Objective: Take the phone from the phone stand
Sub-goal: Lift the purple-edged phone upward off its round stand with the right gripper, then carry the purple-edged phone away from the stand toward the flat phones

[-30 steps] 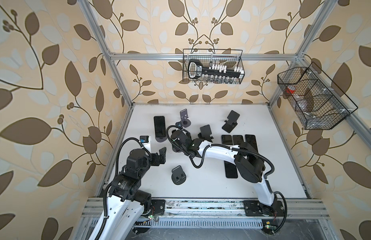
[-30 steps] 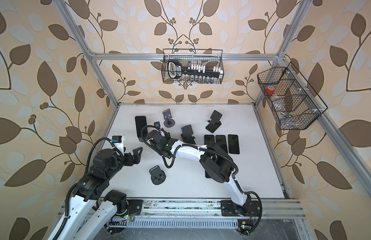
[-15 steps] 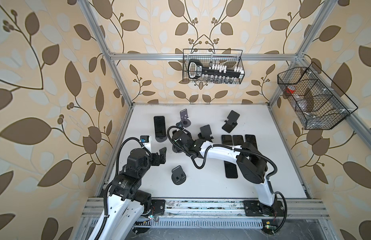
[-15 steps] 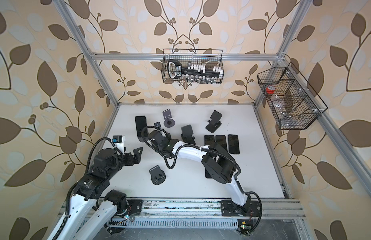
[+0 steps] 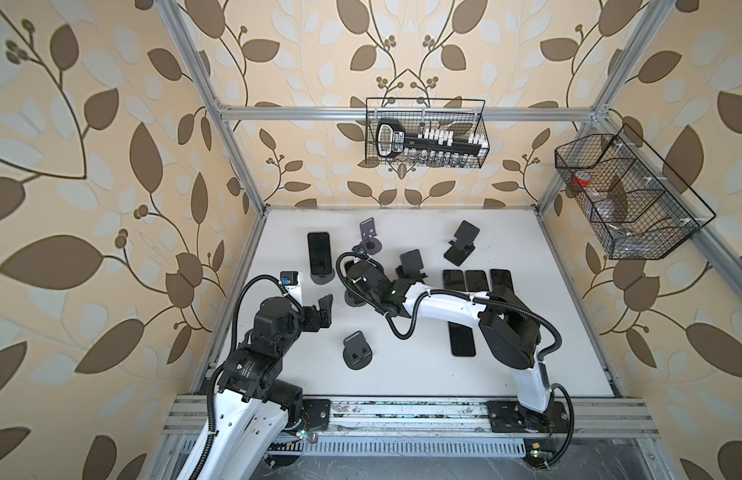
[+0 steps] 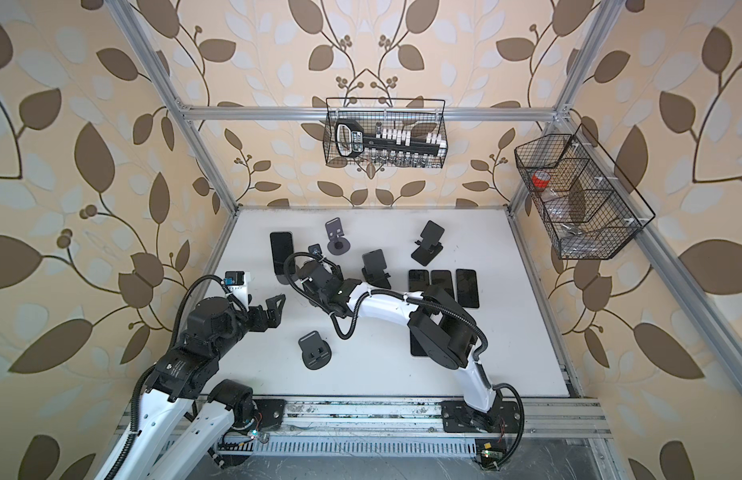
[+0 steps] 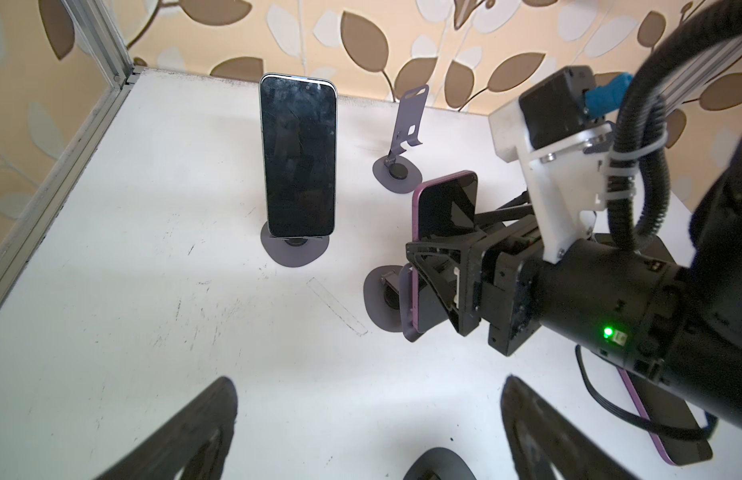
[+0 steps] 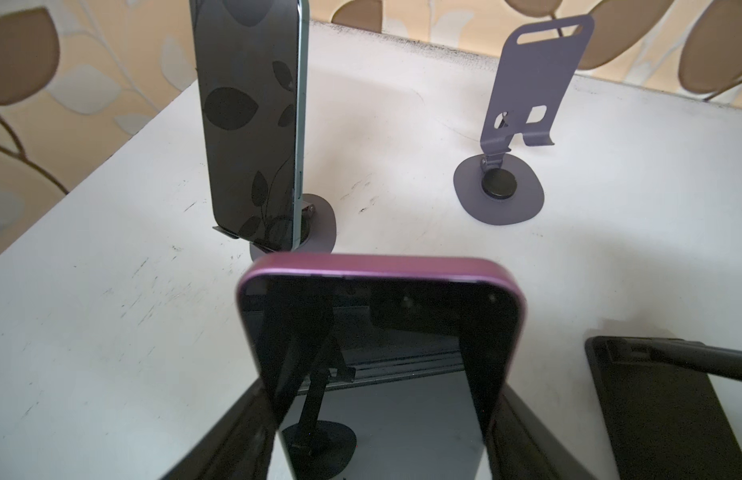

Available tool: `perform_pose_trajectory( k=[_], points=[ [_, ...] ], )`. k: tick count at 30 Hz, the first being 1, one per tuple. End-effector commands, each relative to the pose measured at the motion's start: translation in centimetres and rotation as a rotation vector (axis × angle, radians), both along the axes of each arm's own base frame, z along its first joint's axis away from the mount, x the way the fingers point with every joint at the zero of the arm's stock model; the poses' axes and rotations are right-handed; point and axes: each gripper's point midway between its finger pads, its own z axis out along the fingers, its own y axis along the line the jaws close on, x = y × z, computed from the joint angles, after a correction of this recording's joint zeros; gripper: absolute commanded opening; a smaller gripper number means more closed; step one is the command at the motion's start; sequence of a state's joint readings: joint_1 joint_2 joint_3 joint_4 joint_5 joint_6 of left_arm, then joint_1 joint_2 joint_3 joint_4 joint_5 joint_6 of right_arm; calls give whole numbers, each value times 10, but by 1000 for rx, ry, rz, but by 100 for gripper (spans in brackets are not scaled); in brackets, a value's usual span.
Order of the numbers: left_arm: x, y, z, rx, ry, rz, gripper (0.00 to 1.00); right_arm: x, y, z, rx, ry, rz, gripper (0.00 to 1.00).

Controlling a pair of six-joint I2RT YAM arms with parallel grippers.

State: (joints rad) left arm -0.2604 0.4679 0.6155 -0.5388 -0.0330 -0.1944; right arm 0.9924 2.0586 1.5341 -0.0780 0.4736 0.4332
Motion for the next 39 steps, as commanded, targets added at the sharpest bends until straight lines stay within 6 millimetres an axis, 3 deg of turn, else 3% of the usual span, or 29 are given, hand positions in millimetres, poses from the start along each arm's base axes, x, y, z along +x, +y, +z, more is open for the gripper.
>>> perform_pose_trajectory(
  k=[1, 39],
  points=[
    [0, 1, 4, -15, -20, 6, 98, 0, 4, 38, 77, -57, 13, 67],
    [5, -4, -5, -13, 22, -13, 98, -5, 7, 46, 107, -62, 49, 67]
  ],
)
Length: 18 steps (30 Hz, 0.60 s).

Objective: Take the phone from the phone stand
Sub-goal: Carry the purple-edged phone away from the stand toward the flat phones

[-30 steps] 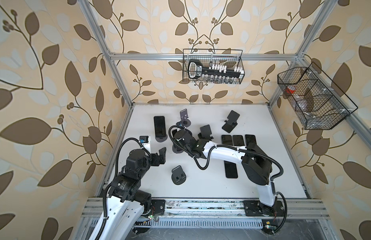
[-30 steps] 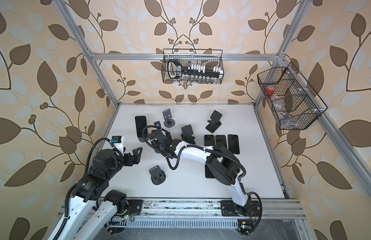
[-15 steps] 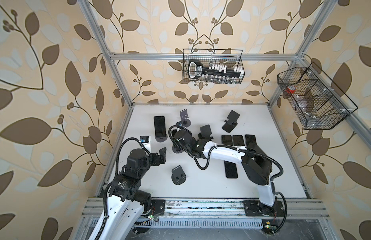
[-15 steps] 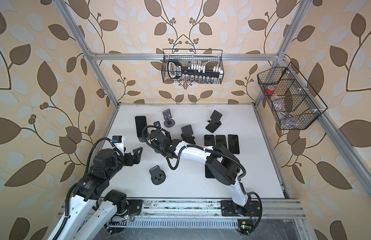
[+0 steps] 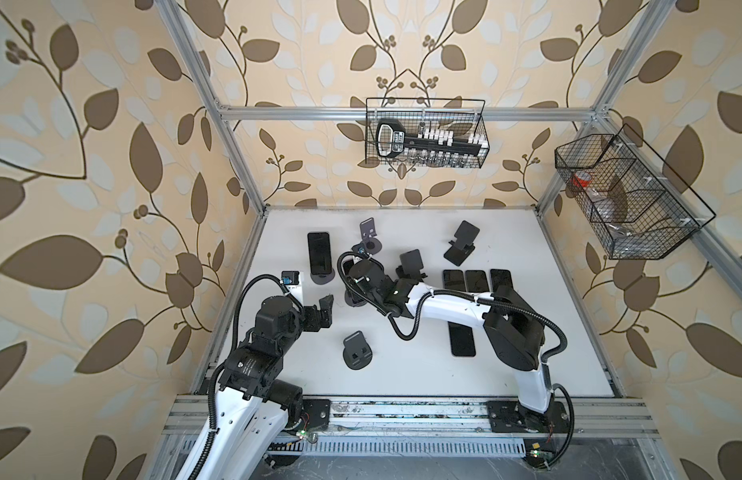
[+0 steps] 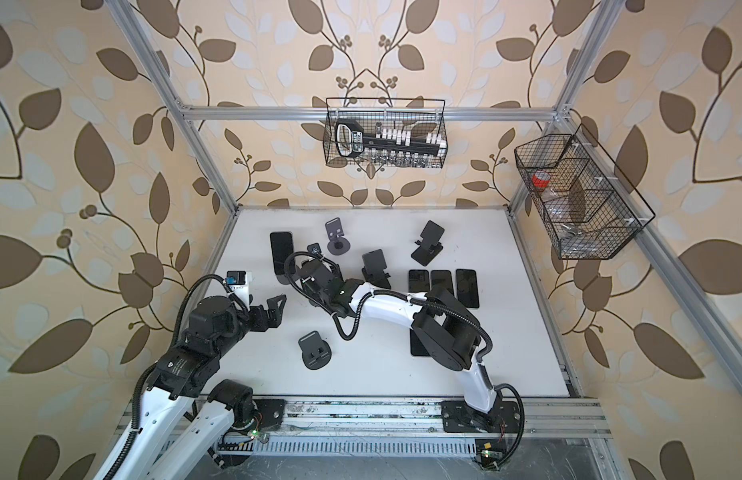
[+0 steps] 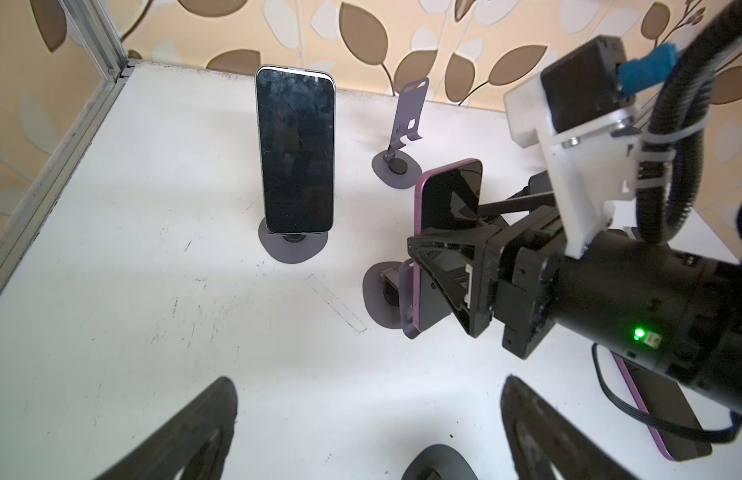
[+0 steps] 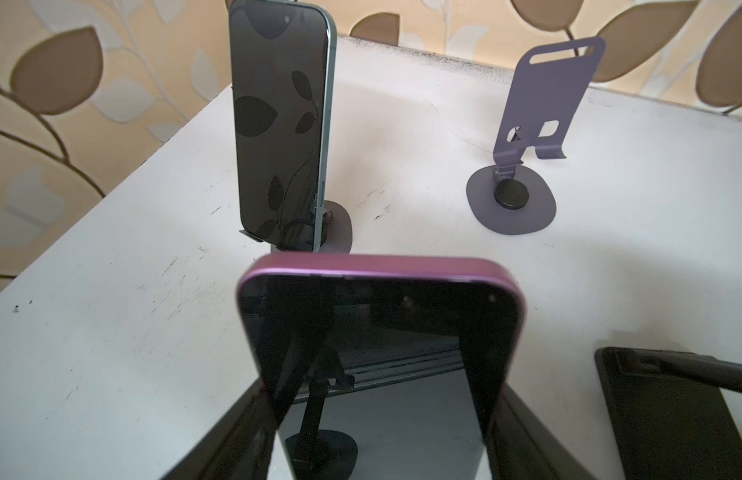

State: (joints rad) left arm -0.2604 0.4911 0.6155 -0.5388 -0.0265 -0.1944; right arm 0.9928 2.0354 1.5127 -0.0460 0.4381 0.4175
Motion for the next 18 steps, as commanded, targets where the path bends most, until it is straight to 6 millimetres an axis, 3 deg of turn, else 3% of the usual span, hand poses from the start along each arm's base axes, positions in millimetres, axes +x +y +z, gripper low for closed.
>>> perform_pose_trajectory(
  k=[1, 18],
  points=[
    [3, -3, -1, -15, 2, -6, 98, -1, 3, 38, 80, -53, 12, 67],
    [3, -2, -2, -11, 7, 1, 98, -3, -2, 44, 90, -63, 15, 67]
  ],
)
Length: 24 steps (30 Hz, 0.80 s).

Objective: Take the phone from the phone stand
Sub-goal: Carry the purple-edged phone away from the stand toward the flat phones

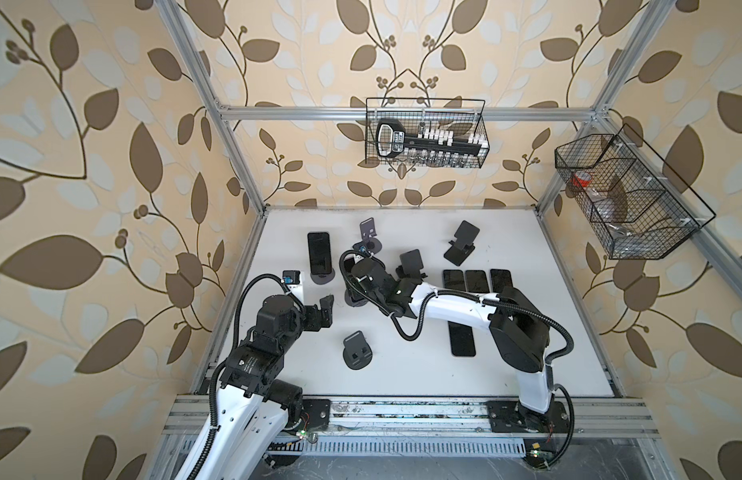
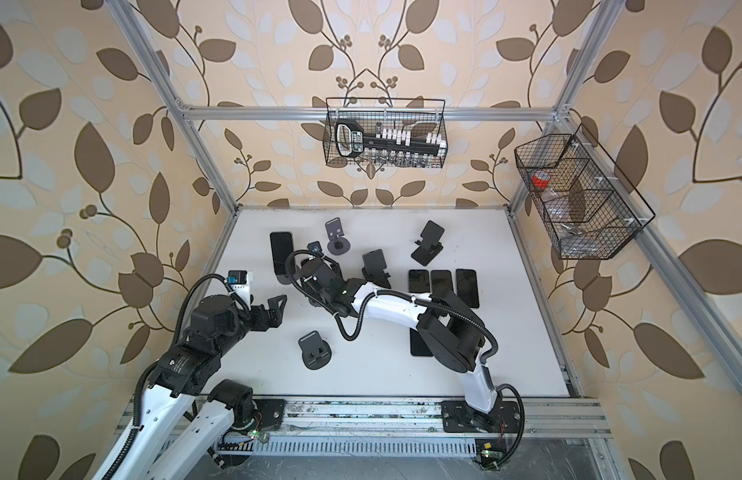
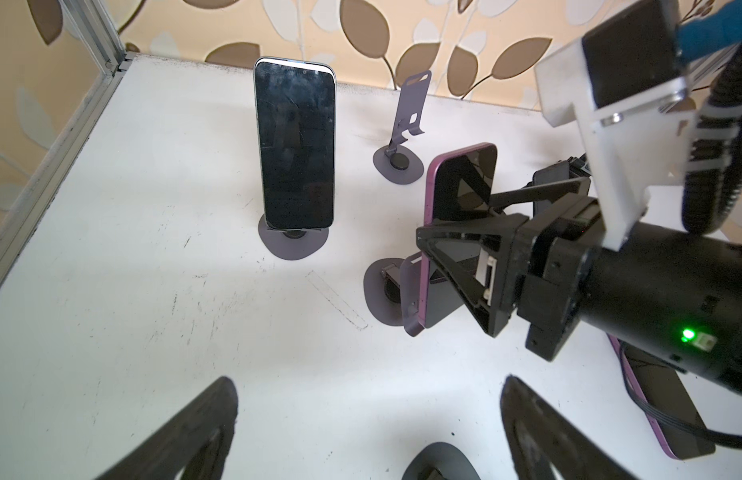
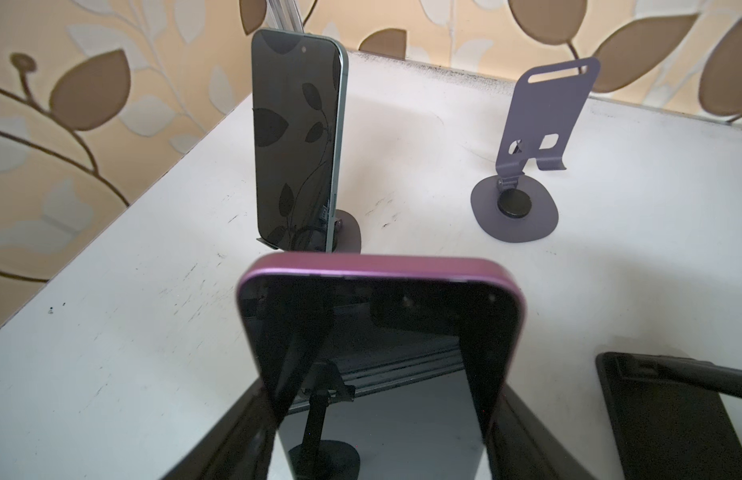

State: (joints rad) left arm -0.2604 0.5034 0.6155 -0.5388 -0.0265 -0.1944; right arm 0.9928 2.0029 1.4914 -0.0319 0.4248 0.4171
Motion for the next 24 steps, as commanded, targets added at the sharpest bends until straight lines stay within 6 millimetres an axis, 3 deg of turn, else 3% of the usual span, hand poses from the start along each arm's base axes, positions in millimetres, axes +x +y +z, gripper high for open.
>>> perform_pose_trajectory(
  k=[1, 24],
  points=[
    [2, -1, 0, -14, -4, 1, 98, 0, -1, 33, 65, -55, 2, 67],
    [5, -2, -3, -7, 13, 2, 97, -4, -15, 54, 96, -83, 11, 66]
  ],
)
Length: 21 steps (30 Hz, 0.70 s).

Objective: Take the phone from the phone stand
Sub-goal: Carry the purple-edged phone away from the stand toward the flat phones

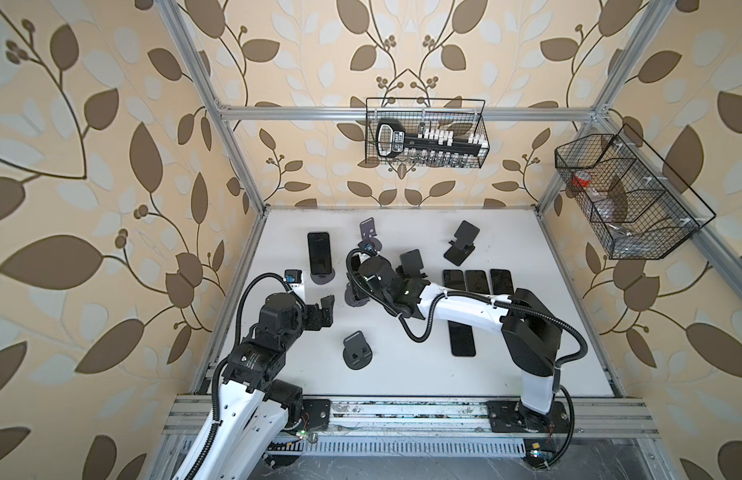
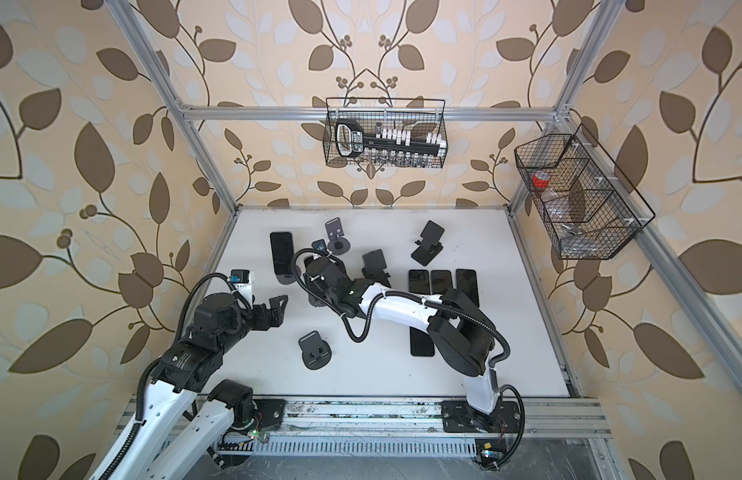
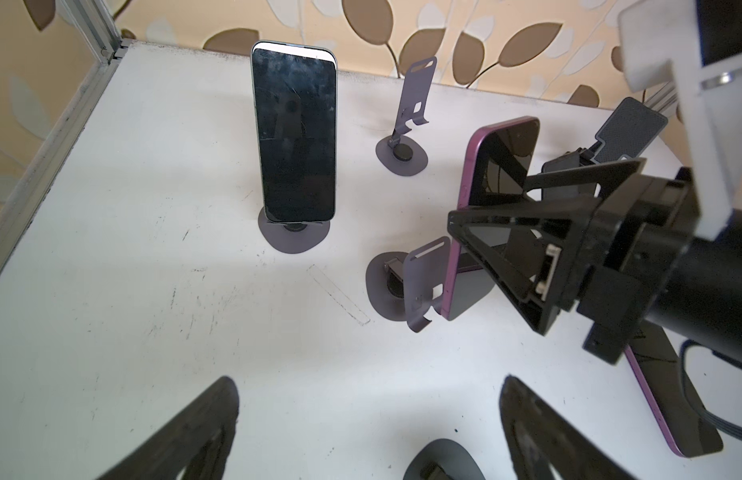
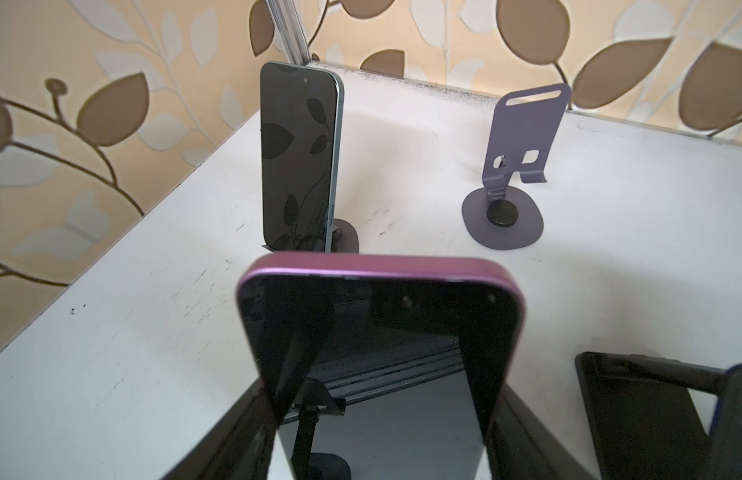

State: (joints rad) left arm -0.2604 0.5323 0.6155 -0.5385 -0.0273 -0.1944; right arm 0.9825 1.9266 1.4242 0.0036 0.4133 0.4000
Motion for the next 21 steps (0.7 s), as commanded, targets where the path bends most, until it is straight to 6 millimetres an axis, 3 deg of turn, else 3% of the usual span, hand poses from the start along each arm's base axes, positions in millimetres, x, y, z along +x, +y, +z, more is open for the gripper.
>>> perform_pose_trajectory(
  k=[1, 21],
  points=[
    [3, -2, 2, -16, -12, 0, 97, 0, -3, 37, 69, -58, 1, 66],
    [4, -9, 2, -39, -7, -34, 97, -4, -24, 45, 72, -41, -15, 65]
  ],
)
